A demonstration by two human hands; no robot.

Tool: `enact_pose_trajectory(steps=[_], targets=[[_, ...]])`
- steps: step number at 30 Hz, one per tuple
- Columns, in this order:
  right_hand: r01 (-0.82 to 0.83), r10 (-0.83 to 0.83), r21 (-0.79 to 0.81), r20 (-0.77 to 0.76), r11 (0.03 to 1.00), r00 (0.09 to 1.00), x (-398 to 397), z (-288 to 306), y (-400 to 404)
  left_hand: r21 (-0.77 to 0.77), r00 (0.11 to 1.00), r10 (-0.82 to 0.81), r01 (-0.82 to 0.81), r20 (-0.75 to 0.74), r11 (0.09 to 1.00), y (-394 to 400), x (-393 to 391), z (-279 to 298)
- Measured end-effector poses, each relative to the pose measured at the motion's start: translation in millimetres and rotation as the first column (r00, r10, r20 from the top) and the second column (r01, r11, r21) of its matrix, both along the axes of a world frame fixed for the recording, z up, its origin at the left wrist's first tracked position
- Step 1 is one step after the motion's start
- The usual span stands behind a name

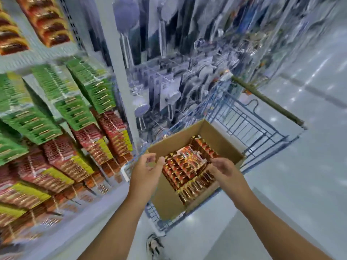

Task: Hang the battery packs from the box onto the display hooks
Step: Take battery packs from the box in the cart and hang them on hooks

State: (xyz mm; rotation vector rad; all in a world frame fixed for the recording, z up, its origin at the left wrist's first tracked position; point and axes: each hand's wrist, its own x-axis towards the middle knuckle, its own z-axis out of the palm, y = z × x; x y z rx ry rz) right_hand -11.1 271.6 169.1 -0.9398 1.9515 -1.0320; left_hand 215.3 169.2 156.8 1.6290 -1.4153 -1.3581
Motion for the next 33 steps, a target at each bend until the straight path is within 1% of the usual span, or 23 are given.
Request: enact_pose_trajectory(steps=[3, 5, 10, 13, 15, 17, 18, 21, 22, 23, 25, 28, 30, 33], targets=[[-0.009, 0.011, 0.078, -0.024, 0.997, 1.0, -18, -15, -8, 0.02, 0.999, -0.036, 0.036, -0.001, 0.999, -23, -30, -16], [-0.051, 0.056, 0.128, -0.04, 0.991, 0.998, -30, -22, -15, 0.028, 0.999, -0.042, 0.042, -0.004, 0.999, -36, -50, -26], [-0.206, 0.23, 0.25, -0.072, 0.946, 0.971, -69, -57, -40, 0.123, 0.999, 0.008, -0.013, 0.039, 0.992, -55, -92, -56], [-0.341, 0.38, 0.314, -0.071, 0.886, 0.922, -94, -90, -67, 0.167, 0.994, 0.063, -0.077, 0.09, 0.983, -65, -112, -83], [-0.456, 0.503, 0.362, -0.044, 0.813, 0.863, -109, -112, -87, 0.179, 0.985, 0.106, -0.13, 0.139, 0.975, -71, -125, -105], [-0.57, 0.638, 0.412, -0.037, 0.711, 0.769, -123, -136, -107, 0.202, 0.964, 0.171, -0.212, 0.203, 0.956, -75, -136, -127], [-0.623, 0.704, 0.439, -0.034, 0.648, 0.709, -128, -147, -115, 0.22, 0.952, 0.199, -0.251, 0.232, 0.943, -76, -140, -137], [-0.761, 0.877, 0.493, -0.01, 0.423, 0.48, -134, -180, -133, 0.287, 0.92, 0.259, -0.343, 0.293, 0.894, -79, -154, -169], [-0.787, 0.904, 0.496, 0.005, 0.368, 0.427, -134, -192, -140, 0.3, 0.911, 0.284, -0.372, 0.298, 0.878, -81, -158, -179], [-0.802, 0.919, 0.497, 0.024, 0.331, 0.394, -133, -202, -146, 0.313, 0.902, 0.305, -0.398, 0.305, 0.862, -84, -162, -191], [-0.822, 0.934, 0.492, 0.044, 0.288, 0.354, -134, -225, -156, 0.344, 0.891, 0.319, -0.425, 0.324, 0.837, -90, -171, -212], [-0.847, 0.957, 0.474, 0.026, 0.242, 0.288, -135, -252, -162, 0.403, 0.889, 0.292, -0.426, 0.353, 0.81, -94, -182, -237], [-0.858, 0.965, 0.465, 0.025, 0.219, 0.26, -137, -269, -161, 0.403, 0.89, 0.269, -0.413, 0.368, 0.816, -99, -190, -255], [-0.864, 0.977, 0.474, 0.029, 0.171, 0.209, -136, -288, -158, 0.398, 0.883, 0.29, -0.432, 0.37, 0.809, -108, -201, -274]])
